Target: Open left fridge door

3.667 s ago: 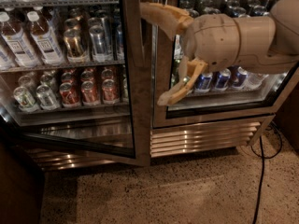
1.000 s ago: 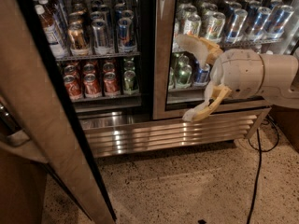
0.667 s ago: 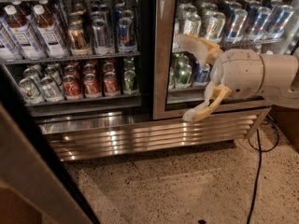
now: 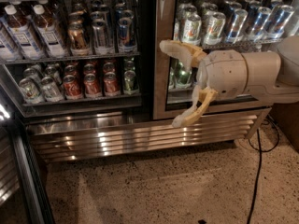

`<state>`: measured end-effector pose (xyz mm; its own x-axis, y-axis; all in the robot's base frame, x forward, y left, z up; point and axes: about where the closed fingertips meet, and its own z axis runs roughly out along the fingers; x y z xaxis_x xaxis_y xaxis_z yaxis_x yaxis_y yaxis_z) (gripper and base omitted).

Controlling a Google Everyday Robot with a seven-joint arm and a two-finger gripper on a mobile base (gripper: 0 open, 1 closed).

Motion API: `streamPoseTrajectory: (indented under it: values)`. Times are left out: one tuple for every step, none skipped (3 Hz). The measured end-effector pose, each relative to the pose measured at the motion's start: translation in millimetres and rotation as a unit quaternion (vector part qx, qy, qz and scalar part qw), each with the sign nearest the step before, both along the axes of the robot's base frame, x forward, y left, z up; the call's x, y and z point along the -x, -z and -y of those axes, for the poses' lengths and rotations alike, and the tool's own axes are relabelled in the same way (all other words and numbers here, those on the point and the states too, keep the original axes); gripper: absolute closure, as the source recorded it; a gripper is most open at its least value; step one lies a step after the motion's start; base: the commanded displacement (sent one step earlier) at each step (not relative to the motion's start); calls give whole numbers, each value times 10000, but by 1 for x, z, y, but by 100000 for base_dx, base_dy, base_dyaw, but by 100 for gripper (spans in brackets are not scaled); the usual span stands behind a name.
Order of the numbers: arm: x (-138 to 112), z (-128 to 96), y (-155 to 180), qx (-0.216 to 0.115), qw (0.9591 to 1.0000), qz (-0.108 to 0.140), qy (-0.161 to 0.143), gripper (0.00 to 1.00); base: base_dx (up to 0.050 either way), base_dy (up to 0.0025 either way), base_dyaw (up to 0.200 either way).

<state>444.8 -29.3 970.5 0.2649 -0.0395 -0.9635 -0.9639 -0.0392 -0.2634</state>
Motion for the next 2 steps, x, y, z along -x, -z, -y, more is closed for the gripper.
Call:
streamPoseTrajectory:
  values:
    - [8, -20, 6, 194, 9995, -11, -264, 0, 0, 0, 0]
    - [8, -20, 6, 194, 9995, -11, -264, 0, 0, 0, 0]
